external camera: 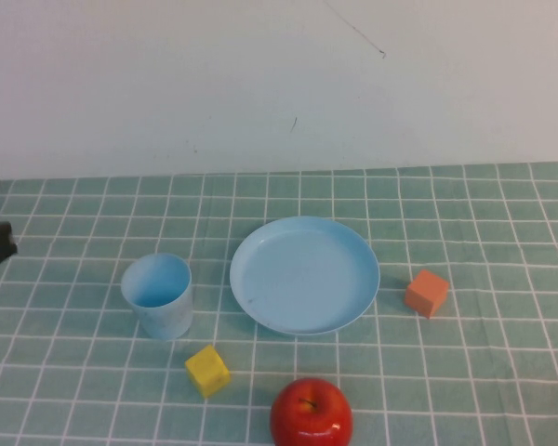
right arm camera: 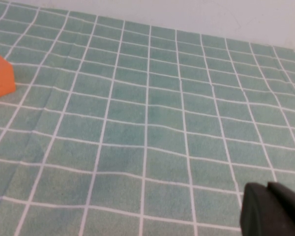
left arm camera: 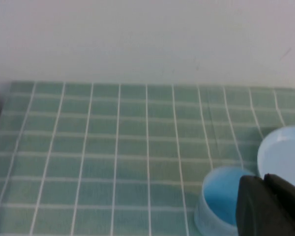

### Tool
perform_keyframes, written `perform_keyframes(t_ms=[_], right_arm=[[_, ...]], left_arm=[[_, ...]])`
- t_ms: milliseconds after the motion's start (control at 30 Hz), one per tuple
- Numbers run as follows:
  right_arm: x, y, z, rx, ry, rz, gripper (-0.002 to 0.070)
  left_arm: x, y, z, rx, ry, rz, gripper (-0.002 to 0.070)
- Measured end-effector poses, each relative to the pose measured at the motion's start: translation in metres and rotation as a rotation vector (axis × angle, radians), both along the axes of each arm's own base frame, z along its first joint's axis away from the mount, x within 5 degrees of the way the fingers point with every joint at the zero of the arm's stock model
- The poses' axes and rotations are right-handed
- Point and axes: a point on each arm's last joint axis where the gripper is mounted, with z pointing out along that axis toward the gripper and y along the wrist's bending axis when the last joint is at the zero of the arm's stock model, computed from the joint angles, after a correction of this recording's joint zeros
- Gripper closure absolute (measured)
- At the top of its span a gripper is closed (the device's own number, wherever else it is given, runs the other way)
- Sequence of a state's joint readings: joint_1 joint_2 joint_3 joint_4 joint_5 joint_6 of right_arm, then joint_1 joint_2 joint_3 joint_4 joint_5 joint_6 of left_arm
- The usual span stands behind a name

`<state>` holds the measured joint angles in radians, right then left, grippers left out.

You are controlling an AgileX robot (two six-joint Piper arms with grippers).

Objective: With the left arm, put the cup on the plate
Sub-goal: Pick up the cup from the table

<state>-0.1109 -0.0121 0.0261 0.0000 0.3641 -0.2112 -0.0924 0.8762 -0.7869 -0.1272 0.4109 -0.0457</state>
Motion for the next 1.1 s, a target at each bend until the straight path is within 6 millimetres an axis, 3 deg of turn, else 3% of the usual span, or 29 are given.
perform_keyframes(t_ms=[200,333,433,600,667,767,933,1100], right_arm=[[0.000,0.000,0.000,0.000,0.000,0.000,0.0678],[0.000,0.000,0.000,0.000,0.000,0.000,0.0678],[0.000,0.000,0.000,0.000,0.000,0.000,0.0678],[0.000,0.000,0.000,0.000,0.000,0.000,0.0678],[0.000,0.000,0.000,0.000,0.000,0.000,0.0678],[0.000,0.000,0.000,0.000,0.000,0.000,0.0678],[0.000,0.000,0.000,0.000,0.000,0.000,0.0678],[0.000,0.000,0.000,0.000,0.000,0.000,0.0678]], left_arm=[[0.009,-0.003,-0.029,-0.009,0.220,-0.016,0.0678],[0.013,-0.006,-0.037,-0.044,0.278,-0.021,0.0675],[0.016,-0.008,-0.037,-0.069,0.270,-0.028,0.0634],[0.021,-0.012,-0.022,-0.134,0.185,-0.045,0.0413],[0.023,-0.014,-0.008,-0.156,0.142,-0.051,0.0299],[0.024,-0.015,0.015,-0.163,0.091,-0.070,0.0196],[0.022,-0.016,0.034,-0.146,0.059,-0.101,0.0153],[0.026,-0.020,0.032,-0.166,0.091,-0.126,0.0165]])
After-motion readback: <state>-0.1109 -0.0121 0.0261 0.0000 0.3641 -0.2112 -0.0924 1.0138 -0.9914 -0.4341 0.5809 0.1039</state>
